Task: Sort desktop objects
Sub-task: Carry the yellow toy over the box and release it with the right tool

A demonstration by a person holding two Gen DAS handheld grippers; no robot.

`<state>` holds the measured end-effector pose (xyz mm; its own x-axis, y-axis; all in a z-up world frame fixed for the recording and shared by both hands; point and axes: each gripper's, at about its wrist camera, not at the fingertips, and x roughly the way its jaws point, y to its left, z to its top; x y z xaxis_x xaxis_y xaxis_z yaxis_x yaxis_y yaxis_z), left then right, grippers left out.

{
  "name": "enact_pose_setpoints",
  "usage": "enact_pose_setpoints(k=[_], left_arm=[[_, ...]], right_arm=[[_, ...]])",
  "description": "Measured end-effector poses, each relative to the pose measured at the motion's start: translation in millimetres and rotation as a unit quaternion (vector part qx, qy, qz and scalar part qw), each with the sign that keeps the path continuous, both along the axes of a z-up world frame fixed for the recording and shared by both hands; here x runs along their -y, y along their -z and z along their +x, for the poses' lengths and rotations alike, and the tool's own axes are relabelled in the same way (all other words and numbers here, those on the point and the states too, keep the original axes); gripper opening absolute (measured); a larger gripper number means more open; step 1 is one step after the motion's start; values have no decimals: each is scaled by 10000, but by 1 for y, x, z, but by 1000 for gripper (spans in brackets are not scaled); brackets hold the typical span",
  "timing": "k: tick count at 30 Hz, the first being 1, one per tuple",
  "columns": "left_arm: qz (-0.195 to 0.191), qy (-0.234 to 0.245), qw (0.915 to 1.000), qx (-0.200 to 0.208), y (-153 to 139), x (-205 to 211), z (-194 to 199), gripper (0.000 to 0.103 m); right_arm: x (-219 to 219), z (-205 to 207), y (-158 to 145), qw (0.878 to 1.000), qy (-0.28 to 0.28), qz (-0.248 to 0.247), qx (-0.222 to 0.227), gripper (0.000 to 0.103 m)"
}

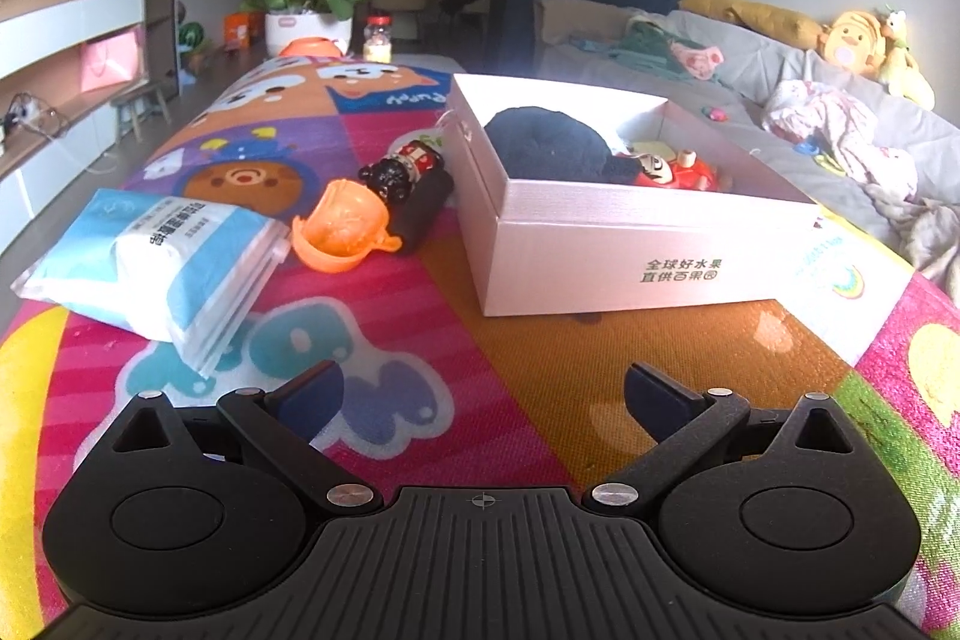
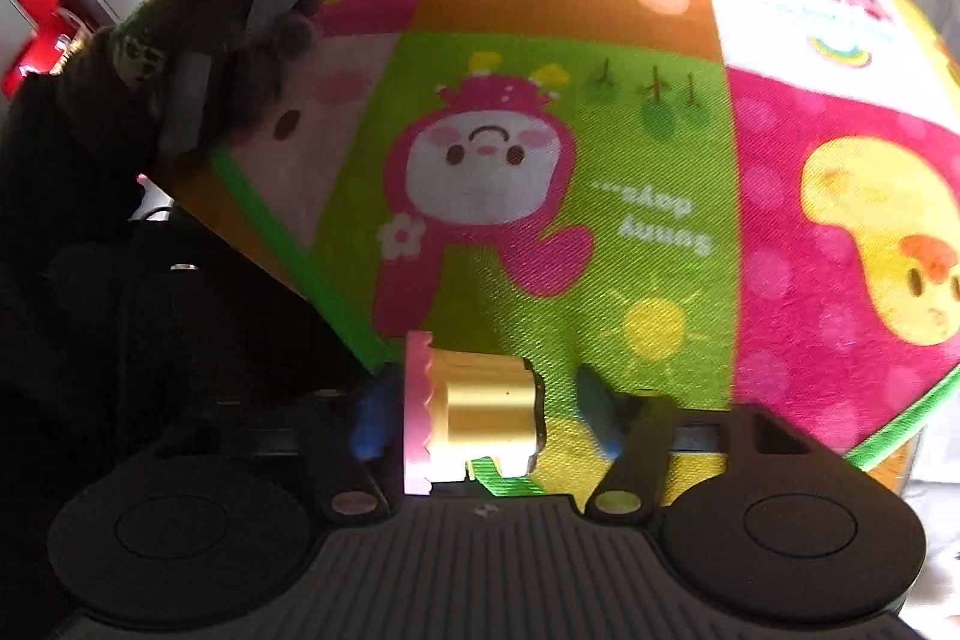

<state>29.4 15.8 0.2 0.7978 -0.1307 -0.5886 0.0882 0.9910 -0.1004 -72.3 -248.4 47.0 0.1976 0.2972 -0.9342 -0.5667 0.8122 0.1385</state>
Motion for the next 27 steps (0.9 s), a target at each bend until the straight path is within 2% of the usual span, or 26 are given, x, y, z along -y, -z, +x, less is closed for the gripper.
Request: enact_pose_setpoints(k=[2,5,8,11,14,16,19,23,27], left_arm=[[20,-35,10000,-19,0,0,1,102],[111,-90,9999,-9,0,2,0,102],[408,-113,9991,38,-3,10,-5,102],[598,320,9977,-79,-5,25,-16,102],[838,673,9942,3,-8,40,-32,102],[1006,771,9919,86,-10,46,-38,102],[1051,817,9910,128,-14,48,-38,103],[979,774,9920,185,-17,41,-34,103],[848,660,9939,241,-17,33,-31,103]], right_arm=[[1,3,-3,10000,99,-9,5,42],[0,10,-9,9991,202,-191,309,42],[1,20,-23,9973,342,-141,640,42],[-5,33,-42,9948,357,10,958,42],[-10,45,-58,9926,303,148,1164,42],[-15,52,-66,9912,240,220,1281,42],[-24,65,-78,9872,204,320,1549,42],[-38,97,-96,9737,383,524,2184,42],[-46,158,-119,9561,913,939,2621,42]])
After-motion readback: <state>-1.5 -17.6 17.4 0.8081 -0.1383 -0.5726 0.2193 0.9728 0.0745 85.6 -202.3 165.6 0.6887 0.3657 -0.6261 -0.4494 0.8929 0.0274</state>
